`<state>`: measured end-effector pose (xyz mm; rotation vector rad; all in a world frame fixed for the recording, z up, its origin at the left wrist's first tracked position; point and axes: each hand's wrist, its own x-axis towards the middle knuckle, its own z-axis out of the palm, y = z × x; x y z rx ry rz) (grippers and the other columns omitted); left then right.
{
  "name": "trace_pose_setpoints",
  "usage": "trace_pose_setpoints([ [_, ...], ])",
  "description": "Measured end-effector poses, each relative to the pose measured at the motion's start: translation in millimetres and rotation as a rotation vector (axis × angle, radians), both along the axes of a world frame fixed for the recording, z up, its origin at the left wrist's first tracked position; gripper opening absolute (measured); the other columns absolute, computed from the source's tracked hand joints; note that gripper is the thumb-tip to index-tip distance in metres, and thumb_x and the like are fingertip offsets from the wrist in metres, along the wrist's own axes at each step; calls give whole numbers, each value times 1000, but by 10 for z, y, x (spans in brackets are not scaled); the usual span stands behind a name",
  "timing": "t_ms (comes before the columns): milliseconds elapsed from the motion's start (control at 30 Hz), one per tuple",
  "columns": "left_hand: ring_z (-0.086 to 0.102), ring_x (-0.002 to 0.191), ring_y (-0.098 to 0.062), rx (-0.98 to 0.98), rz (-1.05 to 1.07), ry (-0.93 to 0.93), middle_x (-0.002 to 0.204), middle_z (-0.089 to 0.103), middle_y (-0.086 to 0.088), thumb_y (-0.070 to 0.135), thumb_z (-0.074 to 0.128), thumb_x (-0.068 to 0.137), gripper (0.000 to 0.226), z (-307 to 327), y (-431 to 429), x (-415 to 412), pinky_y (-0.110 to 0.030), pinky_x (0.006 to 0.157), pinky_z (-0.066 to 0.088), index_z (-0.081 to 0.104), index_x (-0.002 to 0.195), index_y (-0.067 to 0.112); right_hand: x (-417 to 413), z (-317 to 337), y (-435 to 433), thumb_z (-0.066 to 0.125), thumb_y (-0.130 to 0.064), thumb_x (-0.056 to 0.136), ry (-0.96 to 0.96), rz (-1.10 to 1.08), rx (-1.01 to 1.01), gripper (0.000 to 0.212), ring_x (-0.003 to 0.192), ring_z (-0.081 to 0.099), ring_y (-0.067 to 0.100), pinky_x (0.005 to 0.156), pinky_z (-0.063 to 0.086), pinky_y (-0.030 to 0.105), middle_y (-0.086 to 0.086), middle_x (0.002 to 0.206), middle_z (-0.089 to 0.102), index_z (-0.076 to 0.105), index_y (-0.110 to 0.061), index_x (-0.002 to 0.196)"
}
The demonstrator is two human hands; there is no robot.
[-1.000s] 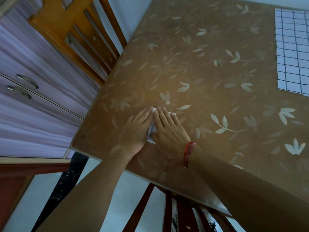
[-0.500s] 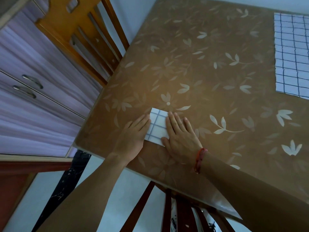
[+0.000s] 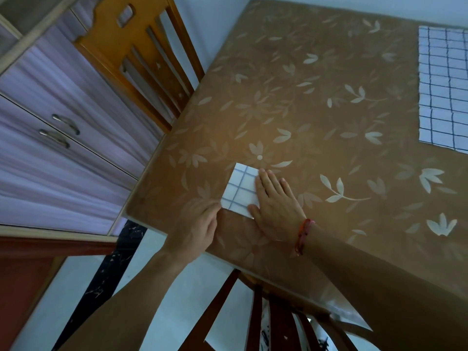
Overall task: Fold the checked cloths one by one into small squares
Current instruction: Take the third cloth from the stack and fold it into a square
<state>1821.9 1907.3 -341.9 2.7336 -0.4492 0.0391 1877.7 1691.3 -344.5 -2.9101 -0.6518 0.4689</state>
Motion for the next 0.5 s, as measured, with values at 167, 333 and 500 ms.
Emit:
trace_pose_setpoints([
  [167,57,100,-4,-290,415,153,114,64,9,19,50,97,24,195,-270,339,-17,87,46,68,113,17,107,239,-45,45,-33,98,26,-148,389,56,143,24,28,116,22,32,13,155,25,33,-4,144],
  [333,60,86,-8,-629,674,318,89,65,4,11,52,94,21,291,-457,573,-26,82,52,72,98,14,134,405,-99,47,-25,93,186,-563,724,25,91,62,18,78,51,33,0,95,68,67,-14,102],
  [500,57,75,-11,-751,777,392,73,65,5,7,56,91,21,316,-497,653,-27,71,50,75,85,13,102,338,-91,54,-36,69,517,-1056,995,39,65,60,17,72,57,48,7,67,67,67,-1,80],
])
